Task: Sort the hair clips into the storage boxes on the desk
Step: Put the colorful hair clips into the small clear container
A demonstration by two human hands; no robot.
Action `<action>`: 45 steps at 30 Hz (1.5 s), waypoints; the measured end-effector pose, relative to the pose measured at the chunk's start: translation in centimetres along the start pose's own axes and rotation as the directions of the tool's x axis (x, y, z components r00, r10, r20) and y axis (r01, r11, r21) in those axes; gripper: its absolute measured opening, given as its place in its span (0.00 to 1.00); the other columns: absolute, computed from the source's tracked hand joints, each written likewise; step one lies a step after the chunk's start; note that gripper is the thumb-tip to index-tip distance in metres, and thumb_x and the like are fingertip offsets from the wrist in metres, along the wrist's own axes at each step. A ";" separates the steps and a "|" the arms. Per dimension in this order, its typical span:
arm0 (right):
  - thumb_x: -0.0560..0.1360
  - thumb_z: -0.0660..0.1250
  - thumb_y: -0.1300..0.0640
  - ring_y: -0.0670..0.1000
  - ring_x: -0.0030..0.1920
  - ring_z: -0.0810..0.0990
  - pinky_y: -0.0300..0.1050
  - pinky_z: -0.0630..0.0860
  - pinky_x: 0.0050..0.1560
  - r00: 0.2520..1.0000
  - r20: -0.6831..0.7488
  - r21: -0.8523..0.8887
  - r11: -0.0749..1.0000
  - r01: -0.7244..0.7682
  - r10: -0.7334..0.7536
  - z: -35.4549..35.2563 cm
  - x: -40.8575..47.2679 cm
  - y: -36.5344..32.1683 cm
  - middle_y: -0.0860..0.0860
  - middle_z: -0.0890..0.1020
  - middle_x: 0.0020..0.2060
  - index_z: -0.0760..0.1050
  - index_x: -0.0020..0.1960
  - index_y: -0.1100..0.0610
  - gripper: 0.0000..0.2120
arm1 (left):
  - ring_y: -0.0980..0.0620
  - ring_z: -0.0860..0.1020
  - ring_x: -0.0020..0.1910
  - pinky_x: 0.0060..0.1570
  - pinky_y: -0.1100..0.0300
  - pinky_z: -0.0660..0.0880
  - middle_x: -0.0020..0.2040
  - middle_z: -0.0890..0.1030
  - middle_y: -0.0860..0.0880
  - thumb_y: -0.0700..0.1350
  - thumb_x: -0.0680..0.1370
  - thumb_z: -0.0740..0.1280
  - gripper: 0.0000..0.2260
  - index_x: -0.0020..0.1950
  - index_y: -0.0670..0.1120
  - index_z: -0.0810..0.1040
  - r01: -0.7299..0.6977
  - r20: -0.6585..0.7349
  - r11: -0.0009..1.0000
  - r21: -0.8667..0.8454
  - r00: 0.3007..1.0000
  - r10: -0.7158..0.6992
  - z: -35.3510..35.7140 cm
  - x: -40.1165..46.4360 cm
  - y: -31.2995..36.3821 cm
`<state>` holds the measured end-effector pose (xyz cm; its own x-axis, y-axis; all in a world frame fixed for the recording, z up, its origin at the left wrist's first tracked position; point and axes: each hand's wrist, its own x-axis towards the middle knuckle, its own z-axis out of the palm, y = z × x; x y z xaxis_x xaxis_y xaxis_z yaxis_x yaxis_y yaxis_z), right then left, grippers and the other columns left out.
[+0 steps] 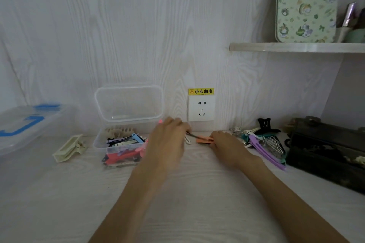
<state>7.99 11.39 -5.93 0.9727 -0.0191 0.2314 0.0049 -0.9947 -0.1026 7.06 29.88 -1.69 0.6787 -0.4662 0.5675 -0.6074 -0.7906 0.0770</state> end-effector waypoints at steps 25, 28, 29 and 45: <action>0.75 0.63 0.63 0.48 0.43 0.78 0.44 0.76 0.48 0.945 -0.327 0.481 0.855 0.192 -0.028 -2.8 5.5 -6.9 0.46 0.82 0.42 0.80 0.44 0.51 0.10 | 0.48 0.77 0.50 0.48 0.54 0.72 0.53 0.81 0.49 0.40 0.78 0.59 0.11 0.57 0.48 0.77 0.374 -0.367 0.868 -0.327 0.796 -0.482 -3.2 -0.3 -4.4; 0.75 0.61 0.62 0.48 0.50 0.76 0.42 0.70 0.52 0.978 -0.065 0.378 0.902 0.208 -0.198 0.0 5.4 -5.2 0.52 0.81 0.53 0.78 0.53 0.56 0.11 | 0.48 0.79 0.49 0.45 0.56 0.71 0.50 0.81 0.49 0.43 0.78 0.58 0.10 0.57 0.49 0.75 0.326 -0.160 0.907 -0.266 0.913 -0.375 -2.2 -0.1 -1.5; 0.74 0.60 0.60 0.50 0.54 0.75 0.44 0.70 0.54 0.966 -0.004 0.359 0.901 0.242 -0.258 0.9 5.3 -5.1 0.53 0.80 0.55 0.77 0.55 0.55 0.12 | 0.46 0.79 0.51 0.47 0.54 0.72 0.51 0.81 0.47 0.43 0.78 0.58 0.10 0.57 0.48 0.75 0.311 -0.087 0.931 -0.192 0.939 -0.332 -1.7 -0.1 -0.8; 0.76 0.61 0.66 0.48 0.57 0.75 0.29 0.68 0.54 0.953 0.076 0.396 0.886 0.242 -0.294 0.1 0.0 -1.3 0.52 0.76 0.58 0.76 0.62 0.55 0.17 | 0.44 0.71 0.65 0.57 0.52 0.72 0.68 0.69 0.43 0.37 0.79 0.55 0.20 0.71 0.41 0.62 0.079 0.274 0.979 0.190 0.953 -0.130 3.6 -2.0 1.4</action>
<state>7.99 12.66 -5.91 0.9430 0.2819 0.1768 0.3312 -0.8460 -0.4178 6.33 28.22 -5.63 0.8389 -0.4501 0.3059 -0.4624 -0.8860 -0.0355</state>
